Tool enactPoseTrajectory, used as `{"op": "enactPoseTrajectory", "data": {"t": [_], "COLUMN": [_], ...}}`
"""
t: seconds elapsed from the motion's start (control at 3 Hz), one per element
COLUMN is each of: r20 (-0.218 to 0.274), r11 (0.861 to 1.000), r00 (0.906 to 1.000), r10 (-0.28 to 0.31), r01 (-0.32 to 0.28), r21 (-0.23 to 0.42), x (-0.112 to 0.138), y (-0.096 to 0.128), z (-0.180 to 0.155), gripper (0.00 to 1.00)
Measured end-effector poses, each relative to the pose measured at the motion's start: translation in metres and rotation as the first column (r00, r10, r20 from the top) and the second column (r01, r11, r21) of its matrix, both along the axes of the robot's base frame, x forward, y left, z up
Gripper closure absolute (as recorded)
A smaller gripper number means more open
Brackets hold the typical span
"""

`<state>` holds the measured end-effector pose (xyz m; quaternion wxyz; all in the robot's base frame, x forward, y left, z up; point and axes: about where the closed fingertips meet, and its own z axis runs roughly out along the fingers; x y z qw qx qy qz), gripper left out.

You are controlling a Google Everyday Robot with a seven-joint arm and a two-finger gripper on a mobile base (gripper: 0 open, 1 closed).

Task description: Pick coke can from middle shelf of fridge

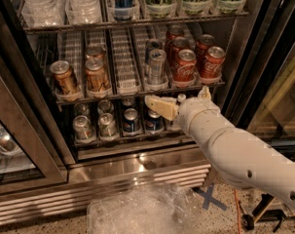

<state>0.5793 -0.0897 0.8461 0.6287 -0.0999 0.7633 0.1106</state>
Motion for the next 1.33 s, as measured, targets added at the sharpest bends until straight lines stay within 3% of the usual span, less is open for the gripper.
{"op": "enactPoseTrajectory", "data": {"t": [0.33, 1.0, 1.33], "r20": [0.017, -0.015, -0.021], "r11": [1.000, 0.999, 0.998], "r00": [0.9995, 0.9999, 0.9996], "r10": [-0.026, -0.003, -0.017], "r01": [0.026, 0.004, 0.018], "r21": [0.000, 0.045, 0.053], "x": [0.003, 0.007, 0.010], "y": [-0.006, 0.016, 0.018], "z": [0.005, -0.026, -0.038], "gripper": [0.00, 0.19, 0.20]}}
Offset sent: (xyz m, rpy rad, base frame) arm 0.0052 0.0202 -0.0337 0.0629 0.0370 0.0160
